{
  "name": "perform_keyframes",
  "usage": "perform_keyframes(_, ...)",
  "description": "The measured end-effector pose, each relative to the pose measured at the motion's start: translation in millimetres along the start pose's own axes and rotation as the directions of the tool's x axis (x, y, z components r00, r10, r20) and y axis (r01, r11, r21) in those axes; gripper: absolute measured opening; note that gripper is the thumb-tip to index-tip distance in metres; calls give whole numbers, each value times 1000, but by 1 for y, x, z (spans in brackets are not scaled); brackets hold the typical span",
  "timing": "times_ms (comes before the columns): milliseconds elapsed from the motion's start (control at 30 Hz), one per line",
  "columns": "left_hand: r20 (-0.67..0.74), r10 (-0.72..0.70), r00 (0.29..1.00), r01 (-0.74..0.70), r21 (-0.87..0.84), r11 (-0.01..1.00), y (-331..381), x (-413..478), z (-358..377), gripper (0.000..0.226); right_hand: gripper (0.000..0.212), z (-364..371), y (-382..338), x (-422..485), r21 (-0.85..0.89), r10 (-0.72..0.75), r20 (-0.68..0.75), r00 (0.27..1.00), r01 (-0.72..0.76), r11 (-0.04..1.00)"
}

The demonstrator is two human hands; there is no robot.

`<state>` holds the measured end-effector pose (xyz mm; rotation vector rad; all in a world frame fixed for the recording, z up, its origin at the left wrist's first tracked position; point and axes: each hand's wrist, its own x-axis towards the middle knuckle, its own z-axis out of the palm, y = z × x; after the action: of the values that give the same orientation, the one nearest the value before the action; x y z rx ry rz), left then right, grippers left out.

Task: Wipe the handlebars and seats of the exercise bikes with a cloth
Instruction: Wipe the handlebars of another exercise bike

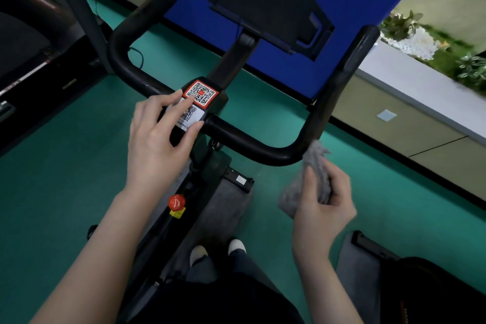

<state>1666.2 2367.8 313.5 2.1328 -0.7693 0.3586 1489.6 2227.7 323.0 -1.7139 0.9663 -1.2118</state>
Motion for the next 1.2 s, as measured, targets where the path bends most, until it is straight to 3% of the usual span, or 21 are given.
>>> perform_keyframes(67,-1,11,1000,-11,0,1000,-1,0,0,40,24,7,2,-7,-100,-211,113,971,222,970)
perform_keyframes(133,-4,20,1000,-20,1,1000,-2,-1,0,40,33,14,4,-12,-141,-266,157,951,288,947)
perform_keyframes(300,8,33,999,-33,29,999,0,0,-1,41,30,11,10,8,-222,-319,126,940,340,914)
perform_keyframes(433,9,44,999,-45,101,994,8,2,-3,38,27,6,7,41,-262,-213,70,975,224,939)
perform_keyframes(533,4,98,995,-97,132,986,20,2,0,35,26,0,-1,54,-243,-298,188,936,338,909)
perform_keyframes(600,38,164,986,-168,119,979,32,2,6,35,26,1,-10,54,-205,-389,369,844,482,852)
perform_keyframes(733,230,248,941,-262,32,964,55,4,23,40,34,8,-24,64,-258,-232,713,661,555,791)
perform_keyframes(900,370,214,904,-227,-8,974,58,6,34,40,27,11,-35,105,-304,-57,865,498,612,730)
perform_keyframes(1000,396,188,899,-183,-50,982,57,9,34,40,25,17,-38,125,-339,-13,877,481,636,693)
perform_keyframes(1133,396,179,901,-161,-79,984,56,9,34,38,28,22,-48,137,-390,-59,826,561,644,659)
perform_keyframes(1200,391,181,902,-162,-81,983,55,9,34,39,29,28,-53,129,-337,-65,868,493,679,652)
